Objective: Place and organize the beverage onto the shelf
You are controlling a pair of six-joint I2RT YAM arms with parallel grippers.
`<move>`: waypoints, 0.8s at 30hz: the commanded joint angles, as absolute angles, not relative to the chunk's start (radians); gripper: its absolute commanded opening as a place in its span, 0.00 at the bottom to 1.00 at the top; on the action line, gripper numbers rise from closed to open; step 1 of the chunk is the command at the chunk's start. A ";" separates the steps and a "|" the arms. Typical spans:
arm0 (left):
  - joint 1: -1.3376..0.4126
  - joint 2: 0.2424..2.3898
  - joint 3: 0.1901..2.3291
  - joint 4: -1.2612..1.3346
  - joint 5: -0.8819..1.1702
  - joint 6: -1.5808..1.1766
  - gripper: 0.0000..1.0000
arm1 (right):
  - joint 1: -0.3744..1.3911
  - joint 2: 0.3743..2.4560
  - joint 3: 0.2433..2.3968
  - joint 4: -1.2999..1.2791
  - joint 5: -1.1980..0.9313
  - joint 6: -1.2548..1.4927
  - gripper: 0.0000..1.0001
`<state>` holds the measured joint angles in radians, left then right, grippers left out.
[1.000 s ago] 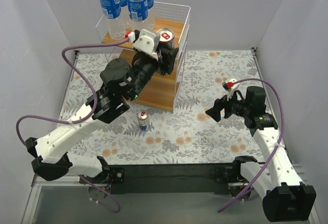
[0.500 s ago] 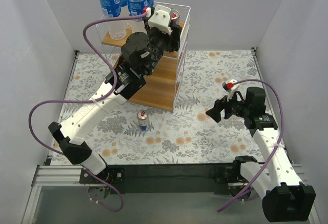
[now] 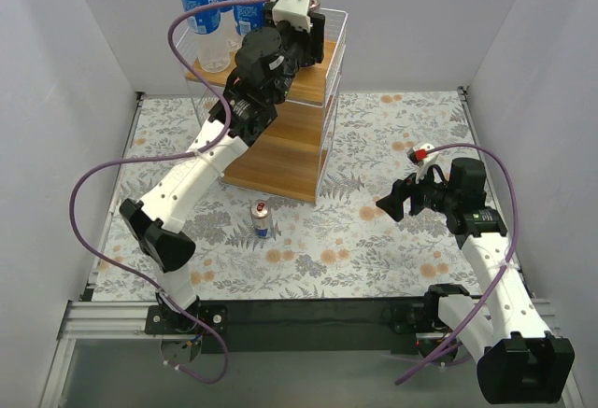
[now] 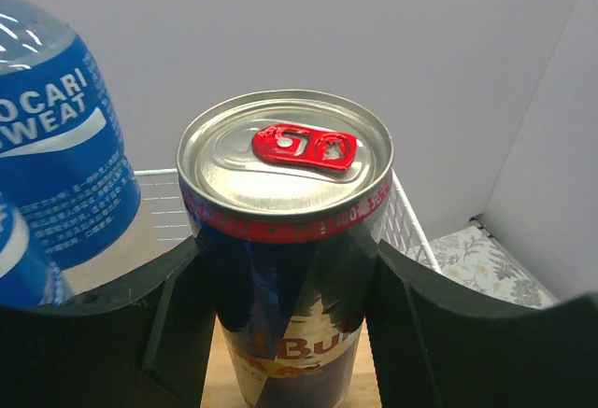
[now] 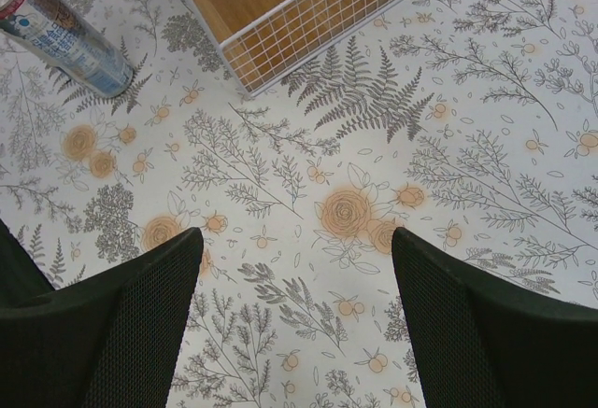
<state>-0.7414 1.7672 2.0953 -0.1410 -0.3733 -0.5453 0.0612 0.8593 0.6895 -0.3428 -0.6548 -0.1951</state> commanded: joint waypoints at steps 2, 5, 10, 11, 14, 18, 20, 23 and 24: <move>-0.719 1.811 2.230 -0.112 -0.334 -0.540 0.00 | 0.051 0.848 0.692 -0.284 -0.678 -0.175 0.87; -0.707 1.850 2.279 -0.123 -0.322 -0.548 0.00 | 0.046 0.839 0.687 -0.281 -0.681 -0.173 0.87; -0.699 1.871 2.280 -0.123 -0.321 -0.560 0.00 | 0.040 0.824 0.680 -0.281 -0.680 -0.172 0.87; -0.699 1.871 2.272 -0.123 -0.322 -0.561 0.00 | 0.038 0.819 0.678 -0.281 -0.680 -0.172 0.87; -0.698 1.876 2.264 -0.114 -0.322 -0.561 0.11 | 0.035 0.813 0.672 -0.279 -0.684 -0.169 0.87; -0.698 1.882 2.267 -0.114 -0.337 -0.560 0.45 | 0.031 0.808 0.667 -0.281 -0.690 -0.163 0.87; -0.698 1.881 2.269 -0.117 -0.337 -0.561 0.57 | 0.028 0.805 0.666 -0.279 -0.695 -0.158 0.87; -0.698 1.875 2.272 -0.120 -0.333 -0.571 0.71 | 0.028 0.799 0.661 -0.281 -0.699 -0.155 0.87; -0.698 1.870 2.276 -0.120 -0.331 -0.574 0.73 | 0.028 0.798 0.660 -0.281 -0.701 -0.153 0.87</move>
